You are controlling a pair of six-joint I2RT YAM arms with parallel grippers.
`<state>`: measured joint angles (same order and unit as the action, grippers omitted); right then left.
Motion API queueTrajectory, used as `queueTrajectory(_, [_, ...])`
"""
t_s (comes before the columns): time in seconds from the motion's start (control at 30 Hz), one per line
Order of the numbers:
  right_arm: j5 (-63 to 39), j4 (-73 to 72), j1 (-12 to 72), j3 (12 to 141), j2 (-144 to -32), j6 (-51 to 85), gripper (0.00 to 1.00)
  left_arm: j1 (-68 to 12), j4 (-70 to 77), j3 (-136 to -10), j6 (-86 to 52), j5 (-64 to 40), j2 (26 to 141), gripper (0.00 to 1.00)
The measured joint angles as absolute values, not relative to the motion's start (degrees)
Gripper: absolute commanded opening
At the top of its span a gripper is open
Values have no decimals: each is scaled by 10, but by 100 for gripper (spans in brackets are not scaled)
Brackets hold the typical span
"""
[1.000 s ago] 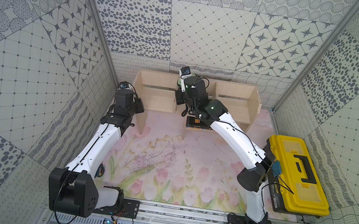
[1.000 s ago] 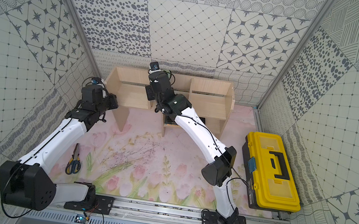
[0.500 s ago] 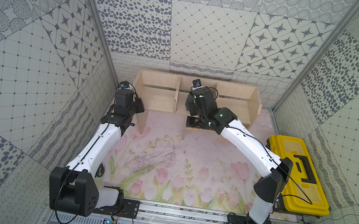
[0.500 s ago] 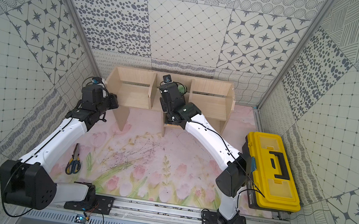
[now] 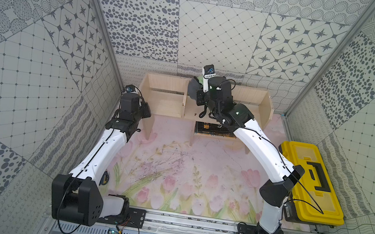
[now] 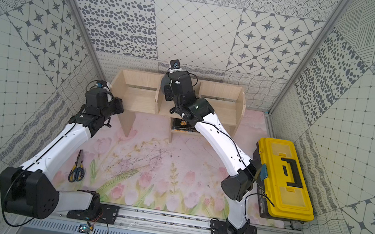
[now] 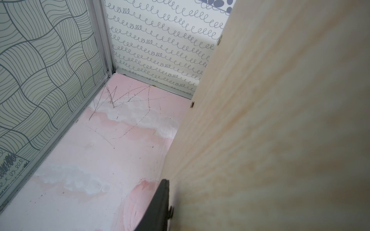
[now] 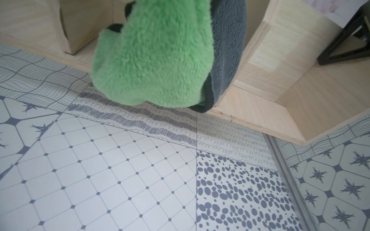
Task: Wipe the bookshelf clean with a cloth
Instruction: Wipe the dust from the shelf, then adjust the cleaning item.
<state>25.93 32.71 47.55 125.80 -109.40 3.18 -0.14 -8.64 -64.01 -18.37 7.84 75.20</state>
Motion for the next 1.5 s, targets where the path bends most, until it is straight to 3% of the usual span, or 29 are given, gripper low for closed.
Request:
queueTrajectory(0.1, [257,311,489,1175,-1043,25,0,0,-87,-640,-184,78,751,0])
queueTrajectory(0.13, [251,309,488,1142,-1018,25,0,1,-88,-640,-184,77,751,6])
queueTrajectory(0.17, [242,307,486,1110,-991,23,0,2,-89,-640,-184,76,750,15])
queueTrajectory(0.23, [209,305,482,1047,-925,23,0,3,-92,-640,-185,76,747,43])
queueTrajectory(0.3, [173,297,477,991,-854,25,0,4,-97,-641,-197,73,740,57])
queueTrajectory(0.37, [139,289,475,944,-785,32,0,6,-103,-646,-213,74,726,66])
queueTrajectory(0.43, [105,279,470,910,-726,43,0,8,-112,-652,-226,76,702,86])
queueTrajectory(0.63, [-32,257,417,840,-658,82,0,-8,-136,-664,-241,48,598,84])
queueTrajectory(0.9, [-241,207,406,759,-681,133,0,-126,-103,-589,-269,-166,445,99])
queueTrajectory(1.03, [-308,156,406,743,-691,170,0,-215,-97,-565,-267,-228,426,99])
queueTrajectory(1.3, [-372,67,429,727,-727,231,0,-357,-110,-566,-220,-253,461,99])
queueTrajectory(1.5, [-404,43,441,711,-739,255,0,-425,-141,-583,-157,-213,497,81])
